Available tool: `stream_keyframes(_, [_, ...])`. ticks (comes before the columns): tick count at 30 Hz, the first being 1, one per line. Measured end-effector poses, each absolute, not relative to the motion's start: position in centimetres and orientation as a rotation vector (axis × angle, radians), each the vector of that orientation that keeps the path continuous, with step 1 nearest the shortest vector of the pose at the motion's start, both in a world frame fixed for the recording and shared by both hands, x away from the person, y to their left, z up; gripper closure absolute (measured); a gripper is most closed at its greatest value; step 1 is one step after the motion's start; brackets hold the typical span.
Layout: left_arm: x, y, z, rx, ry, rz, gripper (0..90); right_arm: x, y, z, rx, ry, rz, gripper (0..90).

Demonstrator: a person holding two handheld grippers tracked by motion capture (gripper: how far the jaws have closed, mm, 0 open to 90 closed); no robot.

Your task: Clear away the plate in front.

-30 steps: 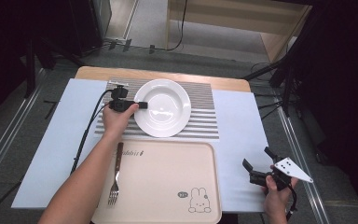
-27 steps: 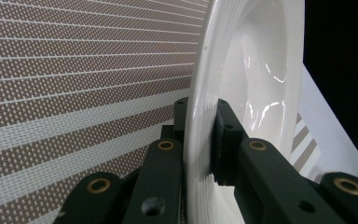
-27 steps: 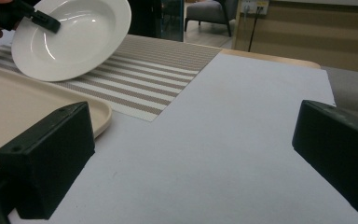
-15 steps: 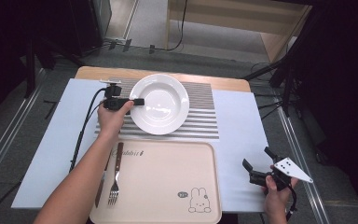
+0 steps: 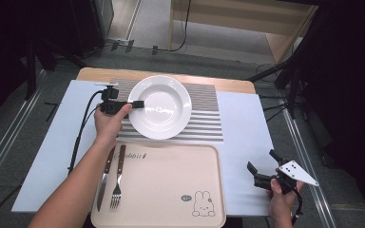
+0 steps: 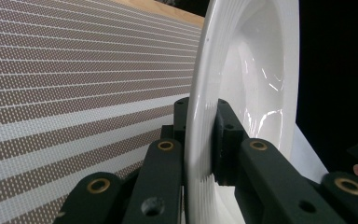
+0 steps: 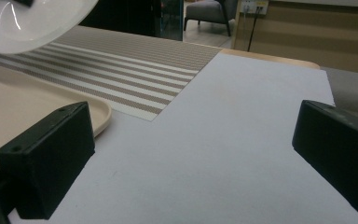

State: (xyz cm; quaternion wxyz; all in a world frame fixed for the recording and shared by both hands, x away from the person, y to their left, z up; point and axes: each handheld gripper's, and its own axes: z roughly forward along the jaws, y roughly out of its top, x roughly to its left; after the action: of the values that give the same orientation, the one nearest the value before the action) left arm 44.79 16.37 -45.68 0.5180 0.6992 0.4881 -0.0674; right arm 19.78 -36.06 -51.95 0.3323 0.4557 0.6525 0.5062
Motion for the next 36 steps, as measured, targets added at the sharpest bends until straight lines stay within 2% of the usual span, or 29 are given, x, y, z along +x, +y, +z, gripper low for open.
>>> stream_keyframes(36, [38.7, 17.0, -45.3, 1.674, 1.110, -0.240, 80.8, 19.7, -36.0, -51.9, 1.191, 1.701, 1.321, 0.0])
